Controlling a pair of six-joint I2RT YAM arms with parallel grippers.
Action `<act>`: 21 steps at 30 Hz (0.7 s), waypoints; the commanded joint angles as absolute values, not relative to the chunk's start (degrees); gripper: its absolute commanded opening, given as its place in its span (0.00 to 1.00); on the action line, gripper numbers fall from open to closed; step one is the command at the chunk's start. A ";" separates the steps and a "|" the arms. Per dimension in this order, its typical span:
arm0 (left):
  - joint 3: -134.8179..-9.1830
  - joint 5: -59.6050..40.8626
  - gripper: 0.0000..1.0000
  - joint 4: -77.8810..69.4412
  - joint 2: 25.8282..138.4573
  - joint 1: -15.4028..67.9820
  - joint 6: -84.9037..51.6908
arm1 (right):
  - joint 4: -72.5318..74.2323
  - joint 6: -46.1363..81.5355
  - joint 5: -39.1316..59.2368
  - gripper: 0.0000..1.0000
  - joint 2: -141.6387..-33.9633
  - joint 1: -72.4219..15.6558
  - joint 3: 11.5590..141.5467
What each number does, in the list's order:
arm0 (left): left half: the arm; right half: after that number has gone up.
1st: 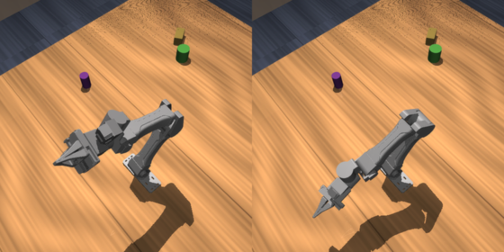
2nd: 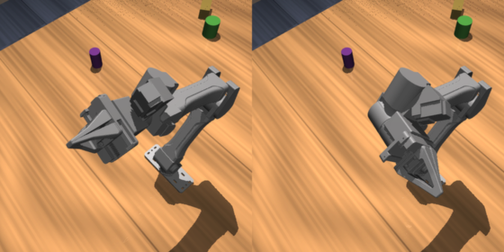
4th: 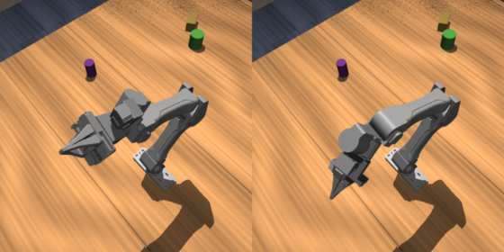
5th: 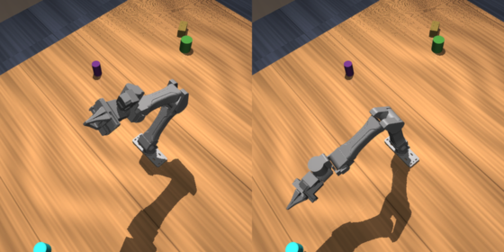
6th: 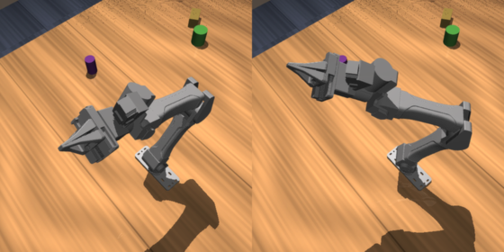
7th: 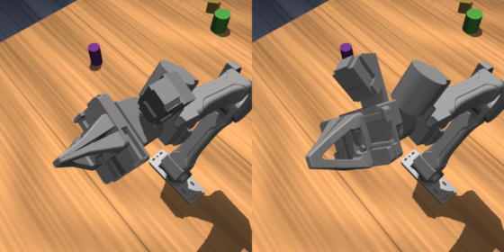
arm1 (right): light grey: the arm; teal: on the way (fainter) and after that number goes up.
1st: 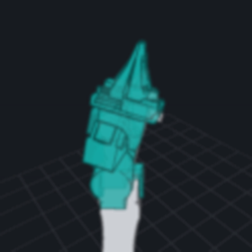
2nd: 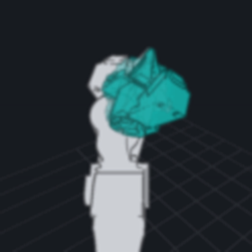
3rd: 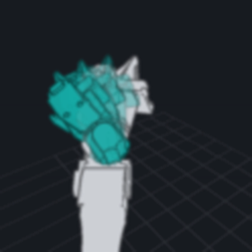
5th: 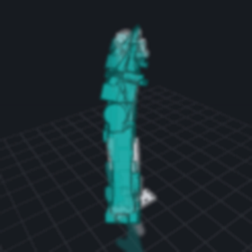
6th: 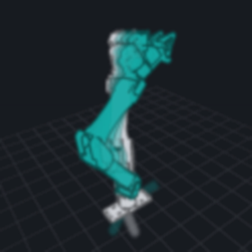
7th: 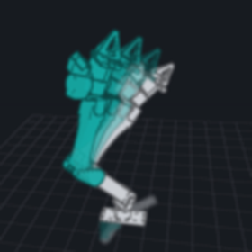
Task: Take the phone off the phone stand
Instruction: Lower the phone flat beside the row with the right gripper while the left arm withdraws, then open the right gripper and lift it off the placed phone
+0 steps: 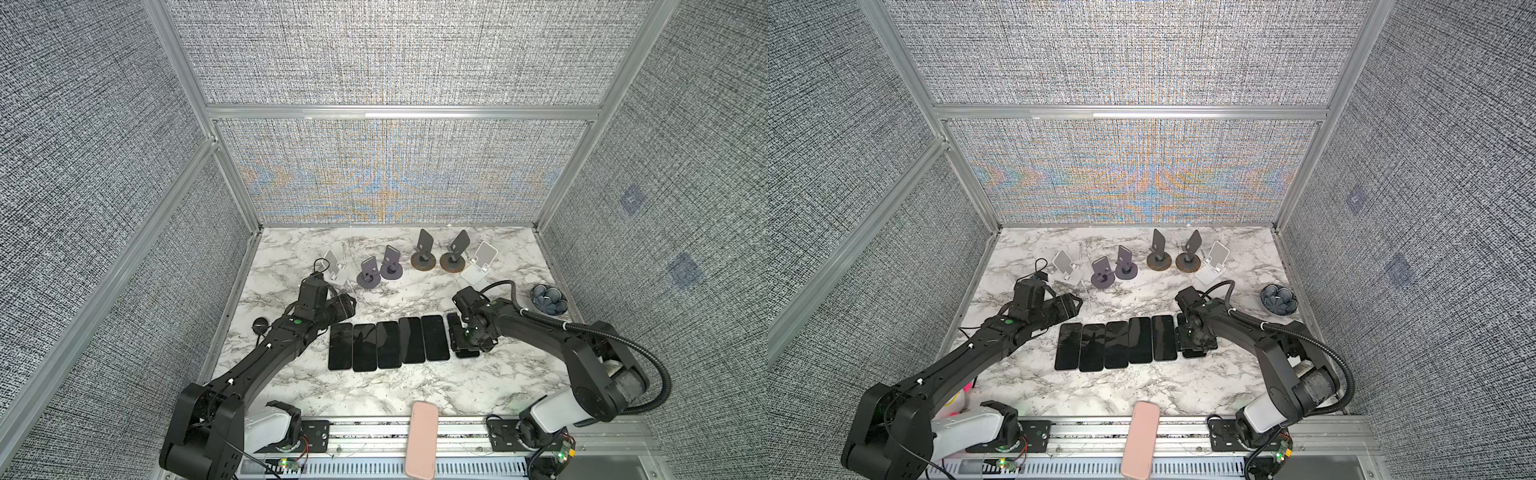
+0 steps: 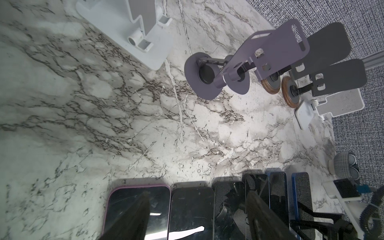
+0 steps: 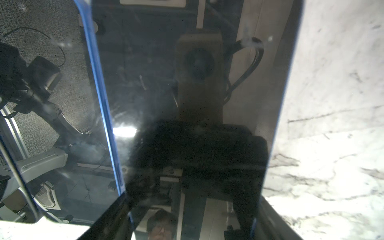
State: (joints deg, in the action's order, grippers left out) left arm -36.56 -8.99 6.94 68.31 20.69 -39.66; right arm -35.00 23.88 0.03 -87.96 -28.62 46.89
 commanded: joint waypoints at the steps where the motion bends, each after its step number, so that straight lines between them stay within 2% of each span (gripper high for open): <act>1: -36.46 -8.80 0.74 5.56 68.03 20.62 -39.97 | -35.24 24.85 0.70 0.73 -88.20 -28.70 46.46; 12: -36.56 -9.05 0.74 4.39 68.69 20.54 -39.81 | -35.71 25.05 1.32 0.77 -88.09 -28.75 46.76; 21: -37.13 -8.88 0.74 5.45 68.75 20.51 -39.02 | -38.71 22.81 -1.24 0.77 -82.28 -28.14 48.12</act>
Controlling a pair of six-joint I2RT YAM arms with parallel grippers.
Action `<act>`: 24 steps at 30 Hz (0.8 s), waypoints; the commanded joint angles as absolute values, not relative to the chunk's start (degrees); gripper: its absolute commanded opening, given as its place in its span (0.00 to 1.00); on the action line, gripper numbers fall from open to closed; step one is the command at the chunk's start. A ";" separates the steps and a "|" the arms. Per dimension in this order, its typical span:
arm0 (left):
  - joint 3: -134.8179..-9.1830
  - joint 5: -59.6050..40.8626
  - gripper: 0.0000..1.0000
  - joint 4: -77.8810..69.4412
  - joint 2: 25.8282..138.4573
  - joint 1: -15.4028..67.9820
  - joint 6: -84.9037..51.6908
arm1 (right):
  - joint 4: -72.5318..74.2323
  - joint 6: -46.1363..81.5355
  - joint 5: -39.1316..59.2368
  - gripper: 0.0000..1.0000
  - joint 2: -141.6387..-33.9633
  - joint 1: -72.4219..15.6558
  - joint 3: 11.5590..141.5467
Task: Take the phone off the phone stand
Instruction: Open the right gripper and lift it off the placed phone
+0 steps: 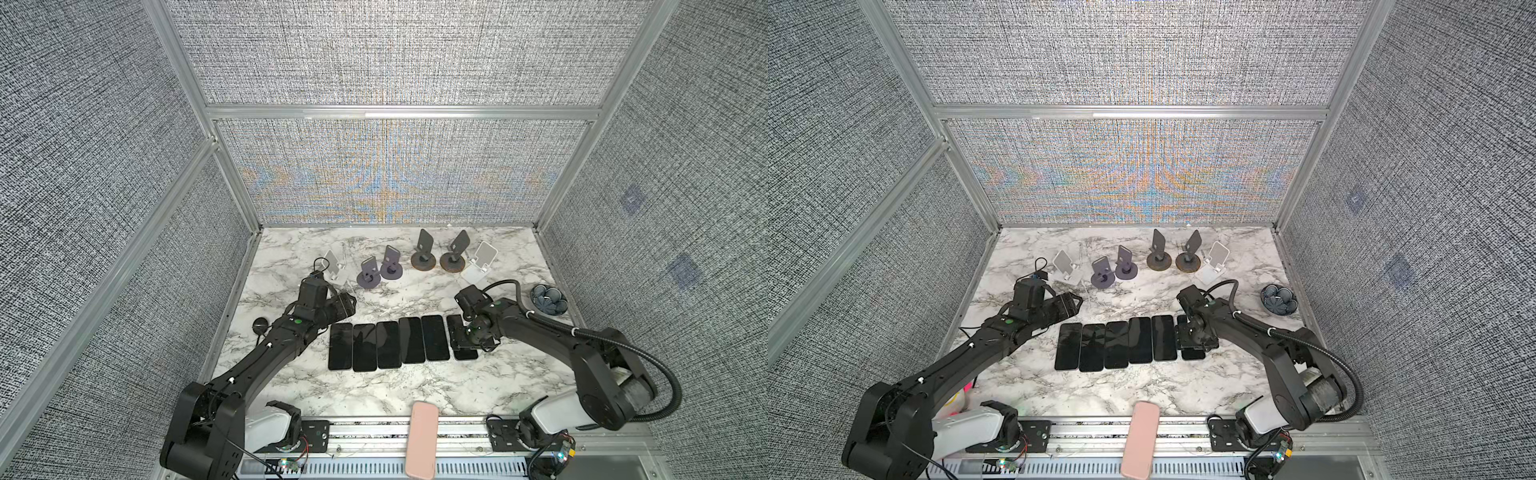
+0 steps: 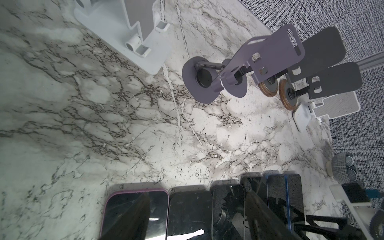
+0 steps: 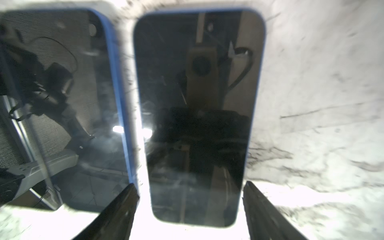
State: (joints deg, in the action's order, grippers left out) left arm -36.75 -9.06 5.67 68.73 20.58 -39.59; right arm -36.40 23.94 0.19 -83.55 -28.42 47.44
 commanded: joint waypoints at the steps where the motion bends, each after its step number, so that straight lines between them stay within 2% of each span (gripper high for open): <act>1: -37.13 -8.70 0.74 5.60 68.65 20.45 -39.02 | -38.97 22.77 -1.08 0.77 -81.65 -27.90 48.36; 7: -35.94 -5.61 0.74 7.44 66.95 20.22 -38.94 | -39.42 19.83 -1.14 0.77 -79.21 -23.30 48.19; 9: -34.72 -3.84 0.74 8.10 65.72 19.93 -38.98 | -39.63 19.19 -1.02 0.74 -78.31 -20.85 48.43; 12: -32.84 -1.48 0.74 8.90 63.96 19.56 -39.36 | -38.45 18.46 0.39 0.60 -77.13 -17.02 47.70; 15: -31.07 0.44 0.74 9.66 62.60 19.34 -39.81 | -36.82 17.32 0.88 0.37 -77.54 -14.70 47.12; 18: -29.01 1.79 0.74 9.62 61.86 18.99 -40.37 | -36.41 16.79 2.60 0.23 -79.20 -13.24 47.74; 21: -27.71 3.40 0.74 10.97 62.63 18.38 -43.04 | -35.39 17.08 2.92 0.15 -80.14 -13.10 48.33; 24: -25.97 3.92 0.74 9.98 64.37 18.02 -45.61 | -35.04 18.49 2.92 0.12 -82.39 -13.11 48.75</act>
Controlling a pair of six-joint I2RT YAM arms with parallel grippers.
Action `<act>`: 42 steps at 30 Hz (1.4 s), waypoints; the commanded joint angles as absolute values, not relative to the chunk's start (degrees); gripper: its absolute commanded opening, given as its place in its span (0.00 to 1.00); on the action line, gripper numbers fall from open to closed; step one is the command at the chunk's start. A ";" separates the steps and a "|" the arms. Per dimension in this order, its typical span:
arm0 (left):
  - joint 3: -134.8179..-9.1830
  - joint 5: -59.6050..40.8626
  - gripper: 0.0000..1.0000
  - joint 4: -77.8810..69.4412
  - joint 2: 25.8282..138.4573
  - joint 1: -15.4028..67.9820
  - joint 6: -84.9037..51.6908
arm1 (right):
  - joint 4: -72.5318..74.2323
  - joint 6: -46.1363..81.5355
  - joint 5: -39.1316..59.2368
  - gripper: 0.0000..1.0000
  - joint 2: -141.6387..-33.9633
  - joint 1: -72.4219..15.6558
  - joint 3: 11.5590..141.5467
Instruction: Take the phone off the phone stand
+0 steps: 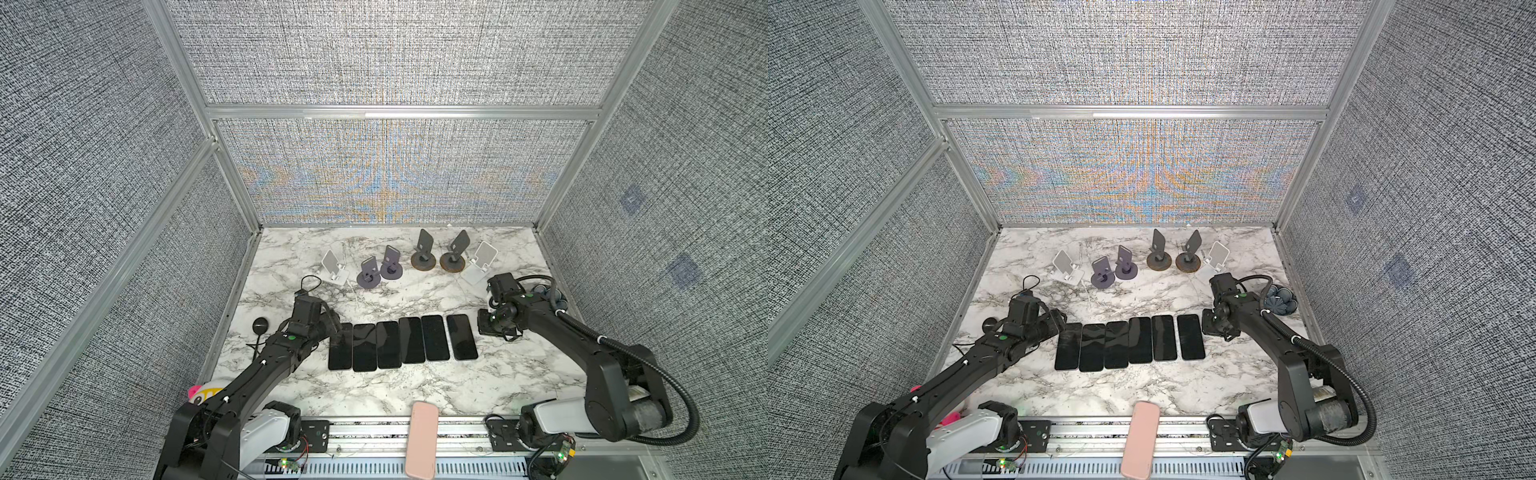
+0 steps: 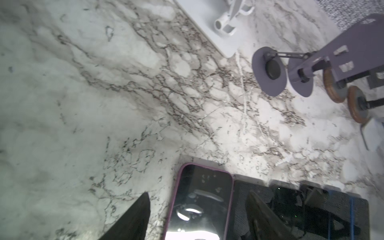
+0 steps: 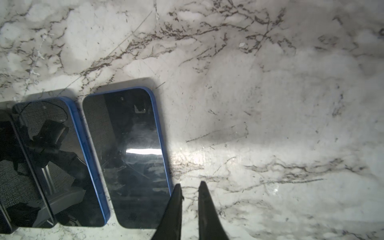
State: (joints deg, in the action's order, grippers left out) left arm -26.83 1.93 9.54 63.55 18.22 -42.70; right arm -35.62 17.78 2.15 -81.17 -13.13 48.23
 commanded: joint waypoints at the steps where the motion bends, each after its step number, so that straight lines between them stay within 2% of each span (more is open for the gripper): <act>1: -25.38 3.66 0.74 9.08 65.01 17.90 -46.31 | -35.28 18.78 2.93 0.11 -83.56 -13.09 49.20; 7: -24.19 1.40 0.74 5.86 67.99 17.81 -48.71 | -34.81 20.27 3.33 0.06 -87.39 -13.20 49.71; 12: -25.55 0.06 0.74 7.98 70.14 17.82 -49.53 | -33.73 21.24 3.43 0.06 -88.82 -14.50 49.38; 20: -24.36 -2.95 0.74 3.41 73.75 17.93 -50.80 | -31.39 24.03 5.14 0.06 -90.69 -16.76 49.22; 31: -24.42 -3.86 0.73 1.67 74.29 17.93 -50.96 | -31.15 26.59 5.73 0.06 -88.49 -17.54 48.03; 37: -26.72 -0.21 0.73 7.73 70.82 17.90 -48.25 | -31.54 25.95 2.78 0.12 -84.99 -17.15 48.51; 42: -31.55 8.99 0.76 17.45 62.65 17.85 -42.73 | -28.97 21.40 -2.89 0.31 -76.46 -17.07 49.12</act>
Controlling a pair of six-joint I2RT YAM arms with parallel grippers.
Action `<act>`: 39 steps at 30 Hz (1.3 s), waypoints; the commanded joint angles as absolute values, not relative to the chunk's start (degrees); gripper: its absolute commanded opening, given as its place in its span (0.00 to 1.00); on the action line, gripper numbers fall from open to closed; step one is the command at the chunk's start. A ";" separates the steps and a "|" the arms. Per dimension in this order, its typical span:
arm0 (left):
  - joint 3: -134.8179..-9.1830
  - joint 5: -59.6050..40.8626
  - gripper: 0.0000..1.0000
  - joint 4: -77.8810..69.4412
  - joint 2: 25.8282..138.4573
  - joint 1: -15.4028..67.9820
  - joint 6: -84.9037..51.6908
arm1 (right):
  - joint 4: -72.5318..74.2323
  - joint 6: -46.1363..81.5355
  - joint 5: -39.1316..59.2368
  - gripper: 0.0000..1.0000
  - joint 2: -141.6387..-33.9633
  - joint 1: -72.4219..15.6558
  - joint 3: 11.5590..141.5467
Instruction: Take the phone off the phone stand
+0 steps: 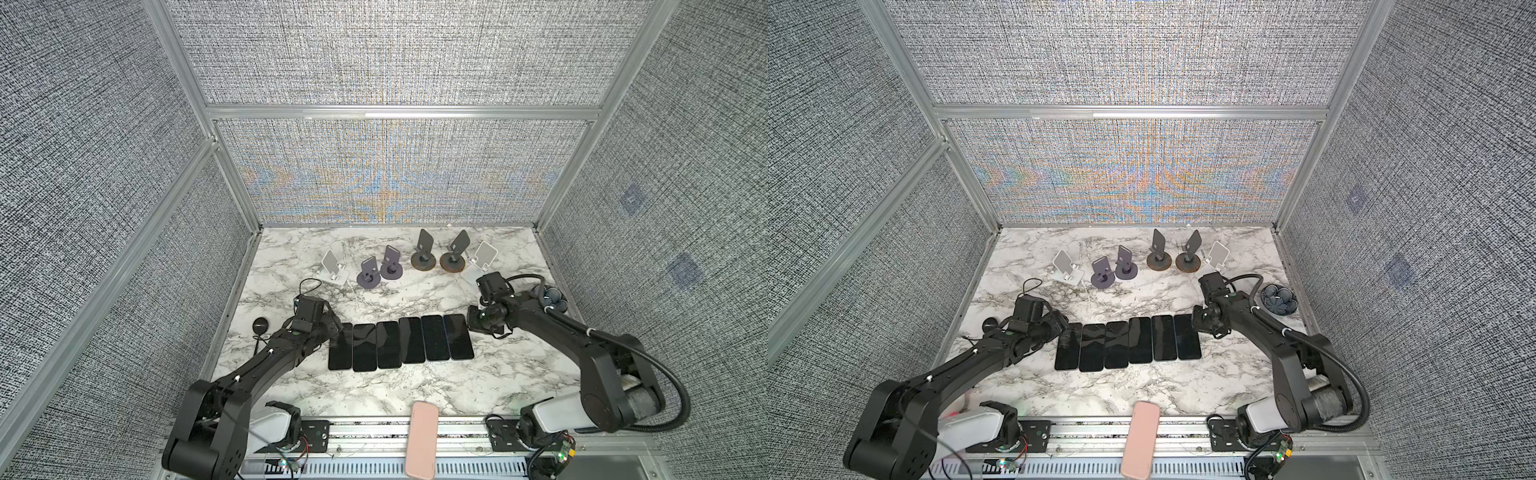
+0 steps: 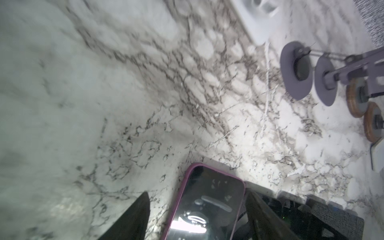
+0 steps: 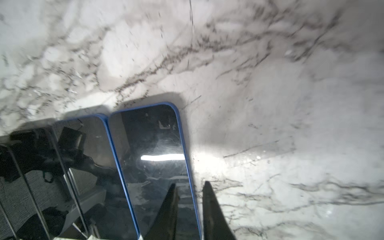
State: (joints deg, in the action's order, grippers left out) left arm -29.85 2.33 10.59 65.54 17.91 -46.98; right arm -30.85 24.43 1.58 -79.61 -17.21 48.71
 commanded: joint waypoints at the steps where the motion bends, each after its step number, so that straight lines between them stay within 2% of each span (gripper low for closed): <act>1: -32.49 11.55 0.77 18.28 60.79 17.84 -41.17 | -28.01 19.85 -4.52 0.34 -74.50 -17.13 49.16; 4: -33.92 18.61 0.79 17.38 56.06 17.82 -35.13 | -25.42 15.50 -8.41 0.48 -70.06 -16.52 49.84; 6: -36.07 23.16 0.87 18.30 54.93 17.75 -30.98 | -23.83 14.44 -10.42 0.63 -68.20 -15.33 50.26; 7: -37.59 26.26 0.97 19.34 55.03 17.71 -29.05 | -22.54 13.91 -11.25 0.79 -67.21 -14.68 50.08; 8: -38.80 29.53 0.97 19.85 55.47 17.75 -27.53 | -20.13 12.96 -11.79 0.98 -66.16 -14.20 49.33; 13: -36.96 41.91 0.98 9.80 58.68 16.80 -19.64 | 1.86 7.20 -17.48 0.99 -64.27 -13.37 37.93; 16: -36.46 36.55 0.99 5.42 61.69 13.88 -16.80 | 10.54 4.40 -20.44 0.99 -66.10 -13.01 33.11; 20: -33.68 35.49 0.99 -4.21 66.89 10.05 -12.15 | 17.90 1.40 -24.43 0.99 -70.40 -12.84 28.74; 24: -31.80 33.71 0.99 -14.39 74.12 7.47 -7.86 | 32.15 -0.66 -26.35 0.99 -75.86 -12.34 23.50; 27: -29.84 32.76 0.99 -24.03 79.59 7.12 -6.97 | 34.32 -0.55 -25.71 0.99 -77.26 -11.89 24.01; 30: -31.37 32.53 0.99 -24.85 81.40 6.75 -8.12 | 40.33 -1.66 -25.17 0.99 -79.64 -11.33 23.37; 35: -29.71 30.96 0.99 -38.37 87.19 6.19 -2.51 | 47.88 -3.51 -25.56 0.99 -84.10 -10.83 22.55; 37: -30.80 29.94 0.99 -34.15 86.38 6.24 -4.24 | 52.05 -4.16 -25.78 0.99 -86.02 -10.90 21.45; 39: -29.29 29.19 0.99 -37.29 86.20 6.24 -3.43 | 48.91 -3.08 -25.33 0.99 -84.64 -10.56 21.77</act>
State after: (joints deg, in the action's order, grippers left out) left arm -30.02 31.14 -31.42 86.41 6.28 -4.78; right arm 43.51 -3.09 -24.77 -85.27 -10.85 21.65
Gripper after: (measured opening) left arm 0.988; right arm 0.993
